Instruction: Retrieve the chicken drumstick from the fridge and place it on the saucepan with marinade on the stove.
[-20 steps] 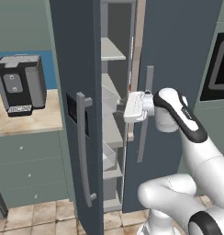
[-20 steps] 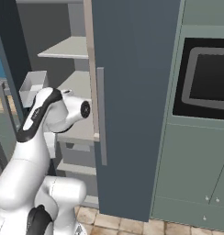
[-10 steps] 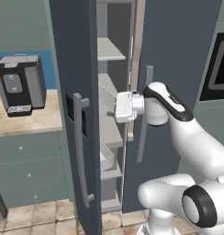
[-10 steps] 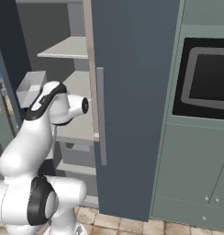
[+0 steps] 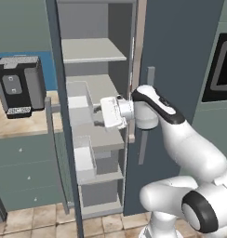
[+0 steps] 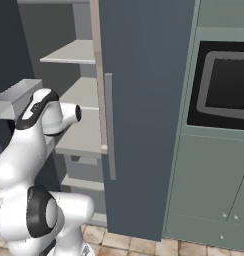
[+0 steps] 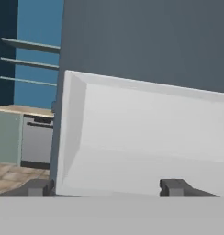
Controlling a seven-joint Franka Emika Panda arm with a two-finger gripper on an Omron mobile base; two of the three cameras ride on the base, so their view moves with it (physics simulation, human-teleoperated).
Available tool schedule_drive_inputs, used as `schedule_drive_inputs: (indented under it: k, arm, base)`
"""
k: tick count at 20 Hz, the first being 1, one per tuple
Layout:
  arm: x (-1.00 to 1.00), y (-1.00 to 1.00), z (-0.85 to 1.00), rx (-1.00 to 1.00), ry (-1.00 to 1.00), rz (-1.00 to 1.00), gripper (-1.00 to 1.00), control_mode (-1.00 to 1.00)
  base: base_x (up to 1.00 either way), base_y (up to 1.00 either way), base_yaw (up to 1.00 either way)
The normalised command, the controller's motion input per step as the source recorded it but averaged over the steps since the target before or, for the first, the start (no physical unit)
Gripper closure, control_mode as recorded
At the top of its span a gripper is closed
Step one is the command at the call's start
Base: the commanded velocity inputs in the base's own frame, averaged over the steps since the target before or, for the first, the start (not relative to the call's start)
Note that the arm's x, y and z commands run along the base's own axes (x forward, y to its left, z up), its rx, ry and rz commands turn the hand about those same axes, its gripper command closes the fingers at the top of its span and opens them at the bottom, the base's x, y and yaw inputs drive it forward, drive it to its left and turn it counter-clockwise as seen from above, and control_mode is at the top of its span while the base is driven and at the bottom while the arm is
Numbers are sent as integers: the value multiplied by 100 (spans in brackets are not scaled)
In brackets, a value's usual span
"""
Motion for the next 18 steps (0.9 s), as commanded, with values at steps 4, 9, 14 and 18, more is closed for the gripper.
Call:
schedule_drive_inputs:
  k: [4, 9, 14, 18]
  arm:
    - [-35, 100, -38, -1, -6, 12, -100, -100]
    - [-46, 51, 2, 0, -14, 2, -100, -100]
    - [-73, -40, 14, 0, -19, 0, -100, -100]
    - [-71, -90, 2, 0, -6, -13, -100, -100]
  base:
    - [0, 0, 0]
    - [0, 0, 0]
    - [0, 0, 0]
    - [0, 0, 0]
